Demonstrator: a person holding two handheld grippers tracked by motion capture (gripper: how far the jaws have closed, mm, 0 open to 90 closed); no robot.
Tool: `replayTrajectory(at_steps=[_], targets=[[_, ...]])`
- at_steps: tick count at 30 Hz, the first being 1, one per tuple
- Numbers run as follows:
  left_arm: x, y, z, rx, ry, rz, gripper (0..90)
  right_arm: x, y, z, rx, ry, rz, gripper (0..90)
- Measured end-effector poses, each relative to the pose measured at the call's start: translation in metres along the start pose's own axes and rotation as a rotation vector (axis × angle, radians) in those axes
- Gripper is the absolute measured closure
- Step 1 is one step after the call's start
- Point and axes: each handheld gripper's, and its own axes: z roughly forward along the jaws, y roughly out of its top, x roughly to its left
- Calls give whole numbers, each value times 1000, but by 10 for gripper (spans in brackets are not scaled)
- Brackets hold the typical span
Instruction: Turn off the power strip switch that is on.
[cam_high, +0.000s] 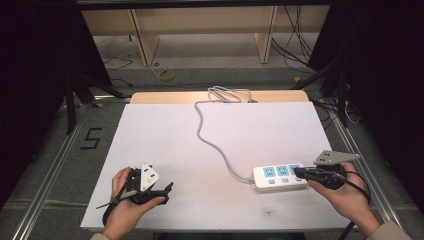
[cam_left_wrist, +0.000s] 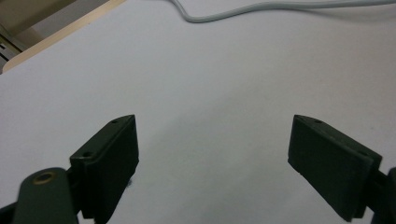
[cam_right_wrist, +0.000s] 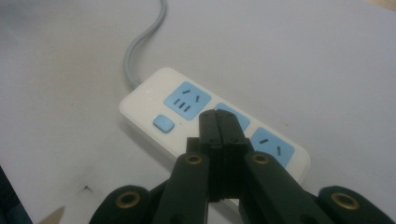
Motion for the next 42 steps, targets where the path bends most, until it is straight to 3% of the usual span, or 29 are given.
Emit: replayTrajectory(at_steps=[25,42], targets=[[-1,0,1,2,-2,9,158,-12,16,18,139,12,49,900],[-1,0,1,5,-4,17,158,-10,22,35,233,40,34,900]])
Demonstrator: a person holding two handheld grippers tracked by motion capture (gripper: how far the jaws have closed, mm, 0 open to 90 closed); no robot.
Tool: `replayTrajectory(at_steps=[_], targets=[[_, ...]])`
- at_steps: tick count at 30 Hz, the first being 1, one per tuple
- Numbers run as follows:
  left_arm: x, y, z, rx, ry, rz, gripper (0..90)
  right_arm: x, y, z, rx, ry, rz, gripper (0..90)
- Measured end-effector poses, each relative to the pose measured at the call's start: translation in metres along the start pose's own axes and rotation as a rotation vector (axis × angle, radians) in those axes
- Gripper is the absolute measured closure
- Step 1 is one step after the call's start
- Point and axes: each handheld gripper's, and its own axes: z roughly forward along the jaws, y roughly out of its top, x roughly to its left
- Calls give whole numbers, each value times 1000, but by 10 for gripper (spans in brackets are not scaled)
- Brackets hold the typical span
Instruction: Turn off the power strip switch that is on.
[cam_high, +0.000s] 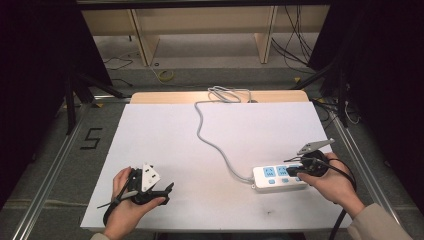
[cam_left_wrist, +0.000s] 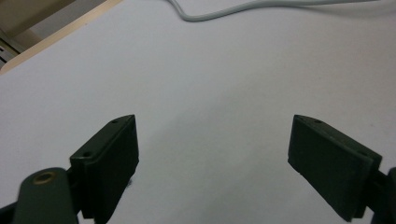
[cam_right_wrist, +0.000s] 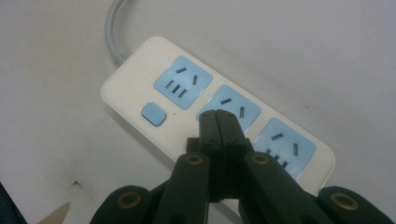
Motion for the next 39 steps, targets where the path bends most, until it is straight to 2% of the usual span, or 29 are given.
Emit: replayTrajectory(at_steps=[15,27,39], targets=[[0,0,0,3,-2,0,158,3,5,10,88,13,-28,900],[-2,1,1,-1,-3,-2,159,5,11,14,120,22,-30,900],[-2,1,1,-1,-6,-3,159,6,14,23,174,25,-47,900]])
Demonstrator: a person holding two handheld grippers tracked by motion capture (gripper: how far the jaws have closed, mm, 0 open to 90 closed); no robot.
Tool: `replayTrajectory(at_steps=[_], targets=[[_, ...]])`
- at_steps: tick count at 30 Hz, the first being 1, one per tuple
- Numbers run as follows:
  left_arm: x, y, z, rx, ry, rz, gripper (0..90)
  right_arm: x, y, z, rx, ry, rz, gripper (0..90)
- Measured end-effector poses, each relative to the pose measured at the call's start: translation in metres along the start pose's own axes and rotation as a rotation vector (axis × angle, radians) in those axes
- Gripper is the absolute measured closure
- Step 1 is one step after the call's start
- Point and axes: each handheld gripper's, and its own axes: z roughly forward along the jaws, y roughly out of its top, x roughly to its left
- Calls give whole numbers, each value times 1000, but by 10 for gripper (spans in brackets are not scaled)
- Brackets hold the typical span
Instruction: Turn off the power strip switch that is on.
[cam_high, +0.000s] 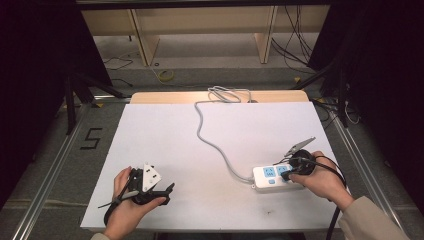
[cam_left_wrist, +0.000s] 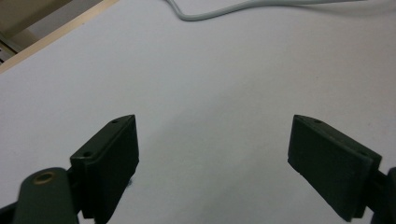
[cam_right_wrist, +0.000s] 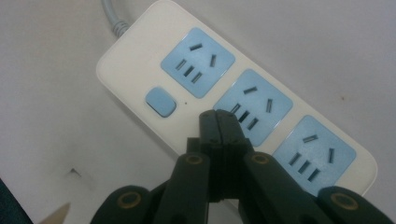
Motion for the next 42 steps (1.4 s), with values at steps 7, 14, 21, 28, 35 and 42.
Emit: replayTrajectory(at_steps=[7,14,21,28,35,42], targets=[[0,0,0,-1,0,0,159,-1,0,2,14,-2,-1,900],[0,0,0,-1,-4,0,160,0,1,2,20,-5,-3,900],[-1,0,0,-1,-3,-1,160,3,2,3,31,-16,-10,900],[-1,0,0,1,-7,2,160,3,3,3,36,-24,-13,900],[-1,0,0,-1,-6,2,160,6,3,4,42,-38,-8,900],[-1,0,0,-1,-6,2,160,5,3,4,43,-36,-6,900]])
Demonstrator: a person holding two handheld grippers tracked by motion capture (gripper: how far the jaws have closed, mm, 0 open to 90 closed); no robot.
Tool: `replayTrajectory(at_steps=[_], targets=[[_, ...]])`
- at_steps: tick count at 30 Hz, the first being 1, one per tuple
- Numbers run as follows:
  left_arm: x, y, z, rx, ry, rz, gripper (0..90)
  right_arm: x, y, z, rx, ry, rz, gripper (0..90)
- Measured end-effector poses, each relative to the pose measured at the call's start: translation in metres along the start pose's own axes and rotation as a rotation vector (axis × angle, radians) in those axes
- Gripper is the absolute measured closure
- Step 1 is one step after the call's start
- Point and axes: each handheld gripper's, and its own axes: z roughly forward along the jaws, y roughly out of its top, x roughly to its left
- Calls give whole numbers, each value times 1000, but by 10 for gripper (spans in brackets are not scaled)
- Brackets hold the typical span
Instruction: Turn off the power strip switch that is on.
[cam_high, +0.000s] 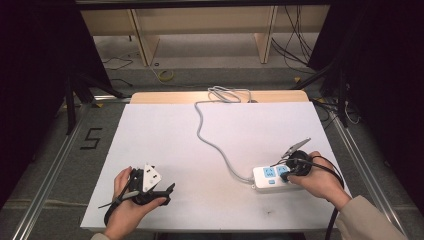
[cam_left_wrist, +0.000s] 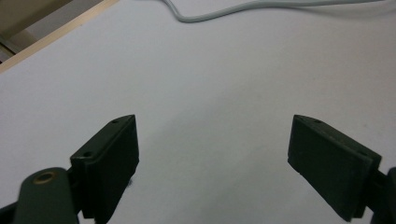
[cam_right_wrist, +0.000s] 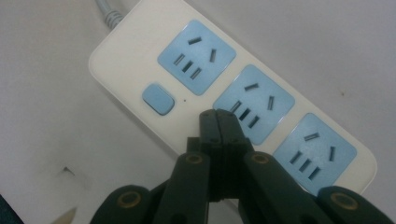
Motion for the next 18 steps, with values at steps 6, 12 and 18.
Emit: replayTrajectory(at_steps=[6,12,18], targets=[[0,0,0,0,0,2,160,1,1,0,8,-4,-7,900],[0,0,0,-2,0,0,160,1,1,0,10,-8,-5,900],[0,0,0,-1,0,1,160,2,2,0,13,-7,0,900]])
